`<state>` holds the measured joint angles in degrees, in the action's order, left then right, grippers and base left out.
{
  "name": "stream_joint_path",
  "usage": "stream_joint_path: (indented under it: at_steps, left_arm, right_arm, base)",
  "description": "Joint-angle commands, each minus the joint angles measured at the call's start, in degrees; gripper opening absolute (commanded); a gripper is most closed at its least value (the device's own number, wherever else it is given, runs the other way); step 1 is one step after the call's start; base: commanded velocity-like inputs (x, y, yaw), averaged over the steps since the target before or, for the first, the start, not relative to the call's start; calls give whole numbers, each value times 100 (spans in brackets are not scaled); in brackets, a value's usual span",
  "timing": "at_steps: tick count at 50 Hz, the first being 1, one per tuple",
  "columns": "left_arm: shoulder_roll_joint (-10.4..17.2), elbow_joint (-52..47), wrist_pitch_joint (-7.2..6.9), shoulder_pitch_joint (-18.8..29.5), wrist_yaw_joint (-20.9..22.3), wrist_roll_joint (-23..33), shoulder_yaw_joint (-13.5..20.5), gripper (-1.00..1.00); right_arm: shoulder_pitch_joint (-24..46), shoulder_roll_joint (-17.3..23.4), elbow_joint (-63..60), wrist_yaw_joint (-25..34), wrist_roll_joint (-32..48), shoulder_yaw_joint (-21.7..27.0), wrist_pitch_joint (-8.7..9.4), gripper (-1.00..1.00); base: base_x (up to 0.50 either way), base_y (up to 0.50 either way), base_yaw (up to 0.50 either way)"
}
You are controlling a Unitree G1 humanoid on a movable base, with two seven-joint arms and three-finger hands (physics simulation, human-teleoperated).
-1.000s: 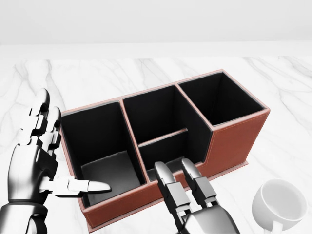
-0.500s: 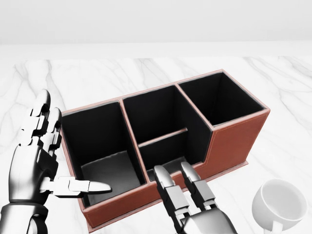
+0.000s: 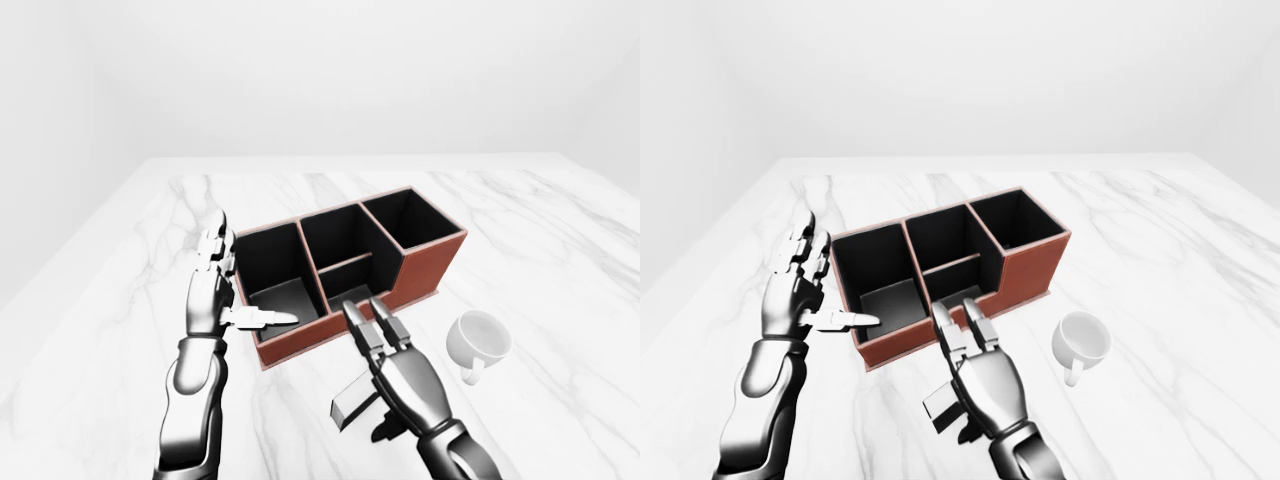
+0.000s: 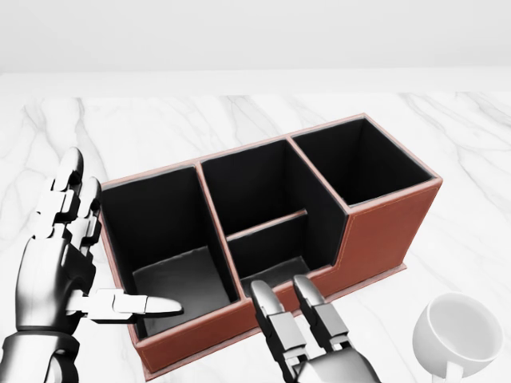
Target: Pick up the book and place it in the front compartment of the caddy.
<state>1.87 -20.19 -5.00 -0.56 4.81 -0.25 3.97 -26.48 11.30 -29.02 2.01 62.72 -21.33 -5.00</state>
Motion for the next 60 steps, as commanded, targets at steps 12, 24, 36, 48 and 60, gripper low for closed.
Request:
stream_joint_path:
  at_steps: [12, 24, 36, 48, 60]
  left_arm:
    - [-1, -10, 0, -8, -7, 14, -8, 100]
    - [-3, 11, 0, -8, -16, 26, -10, 100]
    - [-6, 26, 0, -10, -16, 37, -19, 100]
    - [-9, 14, 0, -17, -21, 44, -27, 100]
    - [-12, 41, 0, -20, -28, 53, -34, 100]
  right_arm:
    - [10, 46, 244, -138, -14, -88, 0, 100]
    - [42, 53, 522, -253, 11, -60, 0, 100]
    - [83, 34, 831, -369, 34, -15, 0, 100]
    - [93, 28, 1085, -487, 77, -6, 0, 100]
    - [91, 27, 1322, -618, 124, -41, 0, 100]
  base:
    - [0, 0, 0]
    - [0, 0, 0]
    - [0, 0, 0]
    - [0, 0, 0]
    - [0, 0, 0]
